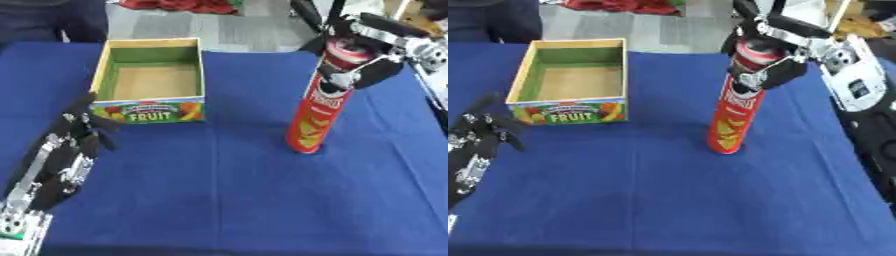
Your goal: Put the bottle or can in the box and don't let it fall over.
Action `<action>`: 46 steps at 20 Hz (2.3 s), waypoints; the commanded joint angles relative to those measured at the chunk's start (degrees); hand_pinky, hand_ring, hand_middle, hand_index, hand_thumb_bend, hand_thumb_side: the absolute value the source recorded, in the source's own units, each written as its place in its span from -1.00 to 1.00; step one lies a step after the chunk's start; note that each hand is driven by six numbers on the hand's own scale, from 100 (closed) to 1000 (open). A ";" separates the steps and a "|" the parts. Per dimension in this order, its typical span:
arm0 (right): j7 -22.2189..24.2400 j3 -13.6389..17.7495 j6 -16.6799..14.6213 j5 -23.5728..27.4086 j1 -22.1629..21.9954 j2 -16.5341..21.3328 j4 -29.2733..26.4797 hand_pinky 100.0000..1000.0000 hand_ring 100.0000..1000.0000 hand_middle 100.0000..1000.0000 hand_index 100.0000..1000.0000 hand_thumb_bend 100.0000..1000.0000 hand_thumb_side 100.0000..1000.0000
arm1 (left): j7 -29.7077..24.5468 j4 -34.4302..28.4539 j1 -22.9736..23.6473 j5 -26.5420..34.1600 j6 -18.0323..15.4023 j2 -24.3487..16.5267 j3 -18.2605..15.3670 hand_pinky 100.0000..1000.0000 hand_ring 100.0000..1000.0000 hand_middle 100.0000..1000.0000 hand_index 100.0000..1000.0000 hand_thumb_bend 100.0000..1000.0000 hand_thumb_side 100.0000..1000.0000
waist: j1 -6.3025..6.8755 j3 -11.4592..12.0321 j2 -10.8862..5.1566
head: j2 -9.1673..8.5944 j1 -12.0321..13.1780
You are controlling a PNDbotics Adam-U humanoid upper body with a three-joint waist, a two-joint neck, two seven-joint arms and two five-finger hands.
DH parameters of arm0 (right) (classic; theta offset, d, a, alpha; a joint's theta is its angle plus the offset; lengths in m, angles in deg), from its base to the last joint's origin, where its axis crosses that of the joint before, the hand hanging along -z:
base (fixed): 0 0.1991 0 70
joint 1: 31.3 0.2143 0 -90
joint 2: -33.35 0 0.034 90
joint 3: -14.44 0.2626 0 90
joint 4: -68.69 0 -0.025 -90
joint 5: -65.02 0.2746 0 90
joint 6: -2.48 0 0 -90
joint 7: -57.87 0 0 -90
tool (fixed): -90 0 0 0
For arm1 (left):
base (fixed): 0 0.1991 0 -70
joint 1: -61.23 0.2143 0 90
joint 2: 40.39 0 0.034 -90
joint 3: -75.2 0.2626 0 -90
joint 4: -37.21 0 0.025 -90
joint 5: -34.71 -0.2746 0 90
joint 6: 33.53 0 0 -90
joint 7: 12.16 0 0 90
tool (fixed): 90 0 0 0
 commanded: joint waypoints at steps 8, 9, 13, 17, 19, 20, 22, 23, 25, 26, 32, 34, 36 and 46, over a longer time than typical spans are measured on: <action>2.16 -0.06 -13.79 2.77 4.10 3.65 -2.91 -1.00 -1.00 -1.00 -0.96 -1.00 -0.77 | -0.20 -0.53 -0.98 -0.19 -0.02 -0.37 0.00 -0.06 0.43 0.09 1.00 -1.00 0.13 | -0.18 0.55 -0.29 | -0.93 -0.35; 1.27 -0.08 -13.77 2.45 4.50 3.88 -3.11 -1.00 -1.00 -1.00 -0.96 -1.00 -0.77 | -0.23 -0.54 -1.04 -0.18 -0.02 -0.38 0.02 -0.06 0.43 0.09 1.00 -1.00 0.13 | -0.21 0.64 -0.23 | -1.02 -0.41; -1.69 -0.05 -13.58 1.33 6.49 4.70 -3.88 -1.00 -1.00 -1.00 -0.95 -1.00 -0.77 | -0.36 -0.59 -1.43 -0.09 0.01 -0.40 0.15 -0.06 0.43 0.09 1.00 -1.00 0.13 | -0.39 1.18 0.02 | -1.55 -0.83; -3.83 0.26 -13.17 0.66 8.98 4.90 -4.24 -1.00 -1.00 -1.00 -0.95 -1.00 -0.76 | -0.82 -0.63 -2.41 0.35 0.07 -0.42 0.71 -0.06 0.43 0.09 1.00 -1.00 0.12 | -0.70 2.76 0.33 | -2.64 -1.77; -4.60 0.39 -13.01 0.46 10.07 4.73 -4.14 -1.00 -1.00 -1.00 -0.95 -1.00 -0.76 | -1.21 -0.65 -3.21 0.78 0.12 -0.38 1.14 -0.06 0.43 0.09 1.00 -1.00 0.12 | -0.91 3.95 0.54 | -3.35 -2.46; -4.93 0.49 -12.94 0.26 10.66 4.58 -3.97 -1.00 -1.00 -1.00 -0.95 -1.00 -0.76 | -1.49 -0.64 -3.75 1.04 0.16 -0.34 1.45 -0.06 0.43 0.09 1.00 -1.00 0.12 | -1.04 4.76 0.67 | -3.72 -3.04; -5.67 0.81 -12.82 -0.20 11.74 4.22 -3.55 -1.00 -1.00 -1.00 -0.94 -1.00 -0.75 | -2.14 -0.56 -4.88 1.58 0.25 -0.28 2.12 -0.06 0.43 0.09 1.00 -1.00 0.11 | -1.42 6.67 0.90 | -4.38 -4.49; -6.07 1.00 -12.79 -0.48 12.21 4.06 -3.30 -1.00 -1.00 -1.00 -0.94 -1.00 -0.75 | -2.46 -0.53 -5.43 1.81 0.28 -0.30 2.44 -0.06 0.43 0.09 1.00 -1.00 0.10 | -1.65 7.63 1.00 | -4.67 -5.32; -6.96 1.53 -12.61 -1.28 13.09 3.80 -2.52 -1.00 -1.00 -1.00 -0.94 -1.00 -0.75 | -3.23 -0.41 -6.66 2.54 0.39 -0.32 3.26 -0.06 0.43 0.09 1.00 -1.00 0.11 | -2.23 9.86 1.21 | -5.25 -7.44; -7.44 1.82 -12.53 -1.78 13.48 3.68 -2.08 -1.00 -1.00 -1.00 -0.94 -1.00 -0.75 | -3.67 -0.28 -7.34 2.94 0.49 -0.30 3.70 -0.06 0.43 0.09 1.00 -1.00 0.11 | -2.55 11.01 1.34 | -5.55 -8.60; -11.16 3.46 -12.56 -4.86 14.73 2.64 0.25 -1.00 -1.00 -1.00 -0.90 -1.00 -0.73 | -6.19 0.28 -10.25 4.66 0.77 -0.13 5.91 -0.06 0.43 0.09 1.00 -1.00 0.11 | -3.92 16.77 2.07 | -7.18 -14.88; -12.36 3.72 -12.14 -6.35 14.99 1.92 1.44 -0.72 -0.94 -0.75 -0.64 -1.00 -0.76 | -6.84 0.31 -10.72 4.91 0.72 -0.14 6.41 -0.06 0.43 0.09 1.00 -1.00 0.11 | -4.09 17.83 2.41 | -7.45 -15.96; -12.10 3.47 -11.68 -8.29 15.17 0.99 2.92 -0.37 -0.65 -0.52 -0.40 -1.00 -0.78 | -7.37 0.35 -11.01 4.97 0.66 -0.13 6.77 -0.06 0.43 0.09 1.00 -1.00 0.11 | -4.23 18.54 2.73 | -7.72 -16.60; -9.28 4.01 -12.12 -18.56 14.19 -1.41 4.30 1.00 1.00 1.00 1.00 -1.00 -0.82 | -8.42 0.81 -11.73 5.00 0.75 0.17 7.57 -0.06 0.44 0.09 1.00 -1.00 0.13 | -4.66 18.92 3.14 | -8.67 -17.54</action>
